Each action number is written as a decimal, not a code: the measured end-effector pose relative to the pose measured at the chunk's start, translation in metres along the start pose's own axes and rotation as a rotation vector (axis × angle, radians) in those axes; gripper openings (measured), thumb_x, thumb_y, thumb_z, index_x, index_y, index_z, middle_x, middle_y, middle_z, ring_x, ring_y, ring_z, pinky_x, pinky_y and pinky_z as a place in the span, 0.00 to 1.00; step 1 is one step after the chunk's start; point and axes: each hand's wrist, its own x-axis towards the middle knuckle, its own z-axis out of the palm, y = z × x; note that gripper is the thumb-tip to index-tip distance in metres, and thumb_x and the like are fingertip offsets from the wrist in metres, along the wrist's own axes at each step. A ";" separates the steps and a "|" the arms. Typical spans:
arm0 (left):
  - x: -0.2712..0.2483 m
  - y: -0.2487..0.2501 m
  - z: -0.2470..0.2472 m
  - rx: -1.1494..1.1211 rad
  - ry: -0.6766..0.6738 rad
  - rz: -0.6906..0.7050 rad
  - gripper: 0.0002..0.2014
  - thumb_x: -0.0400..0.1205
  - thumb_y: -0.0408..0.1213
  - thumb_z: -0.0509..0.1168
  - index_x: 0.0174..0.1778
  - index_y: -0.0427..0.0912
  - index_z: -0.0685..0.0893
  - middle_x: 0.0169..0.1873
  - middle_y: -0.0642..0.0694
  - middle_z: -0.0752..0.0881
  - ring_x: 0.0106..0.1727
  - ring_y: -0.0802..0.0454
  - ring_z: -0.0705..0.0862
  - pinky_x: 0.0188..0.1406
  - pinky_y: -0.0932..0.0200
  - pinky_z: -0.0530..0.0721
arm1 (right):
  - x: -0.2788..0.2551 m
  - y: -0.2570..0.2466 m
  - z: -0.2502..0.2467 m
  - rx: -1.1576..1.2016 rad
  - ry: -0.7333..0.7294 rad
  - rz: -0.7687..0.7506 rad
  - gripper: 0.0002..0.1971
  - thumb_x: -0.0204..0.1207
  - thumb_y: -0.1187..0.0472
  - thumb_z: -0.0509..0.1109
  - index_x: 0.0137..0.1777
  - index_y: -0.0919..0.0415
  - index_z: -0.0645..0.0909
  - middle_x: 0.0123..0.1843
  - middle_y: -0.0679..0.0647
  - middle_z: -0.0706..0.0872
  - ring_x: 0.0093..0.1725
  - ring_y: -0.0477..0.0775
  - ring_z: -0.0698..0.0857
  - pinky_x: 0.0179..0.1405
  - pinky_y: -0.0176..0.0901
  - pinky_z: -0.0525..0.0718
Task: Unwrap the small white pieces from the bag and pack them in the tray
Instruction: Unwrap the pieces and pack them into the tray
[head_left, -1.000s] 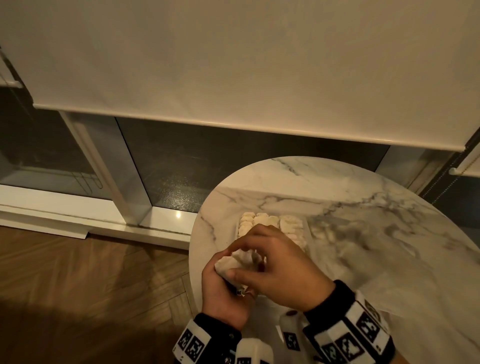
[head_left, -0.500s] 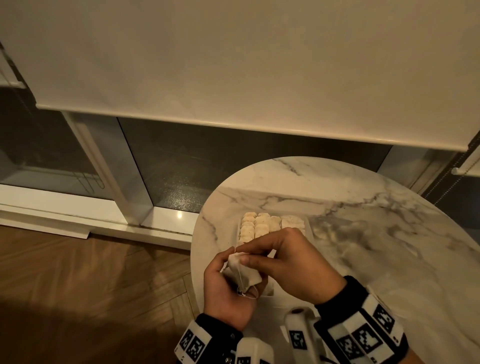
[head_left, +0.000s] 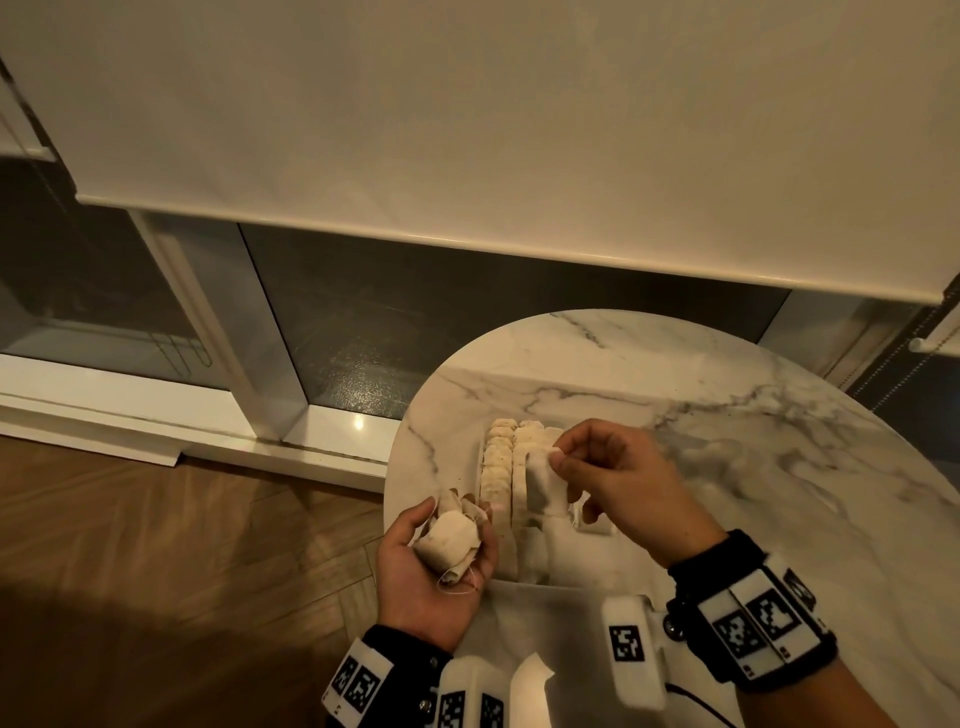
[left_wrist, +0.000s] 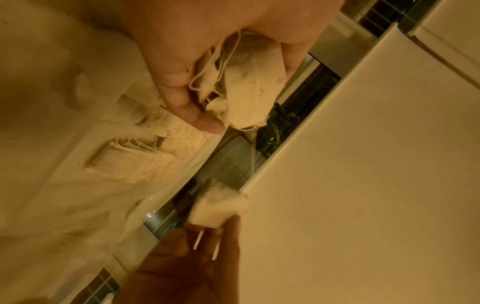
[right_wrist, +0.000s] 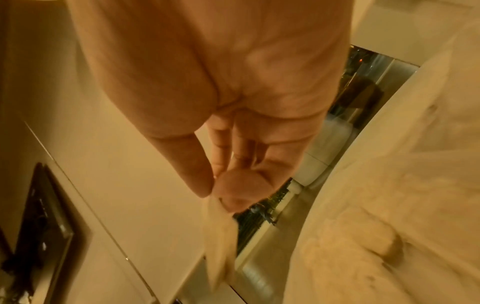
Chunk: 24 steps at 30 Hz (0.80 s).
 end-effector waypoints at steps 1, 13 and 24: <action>0.001 0.002 -0.001 -0.013 -0.005 -0.004 0.14 0.74 0.39 0.68 0.54 0.38 0.84 0.49 0.37 0.87 0.46 0.41 0.88 0.50 0.49 0.85 | 0.002 0.007 0.001 -0.035 -0.016 0.036 0.03 0.80 0.68 0.73 0.46 0.66 0.83 0.31 0.55 0.84 0.28 0.51 0.82 0.24 0.45 0.80; -0.003 0.002 0.002 -0.027 -0.016 -0.029 0.12 0.74 0.39 0.67 0.51 0.38 0.85 0.46 0.39 0.86 0.46 0.46 0.85 0.59 0.55 0.77 | 0.021 0.058 0.027 -0.482 -0.242 0.486 0.04 0.78 0.68 0.74 0.47 0.58 0.82 0.36 0.59 0.90 0.32 0.54 0.88 0.32 0.43 0.85; -0.004 0.002 0.003 -0.043 -0.008 -0.029 0.13 0.73 0.38 0.68 0.51 0.37 0.85 0.47 0.38 0.86 0.46 0.45 0.86 0.50 0.53 0.83 | 0.033 0.061 0.037 -0.878 -0.134 0.464 0.11 0.71 0.56 0.81 0.47 0.56 0.82 0.51 0.57 0.90 0.49 0.56 0.91 0.48 0.47 0.91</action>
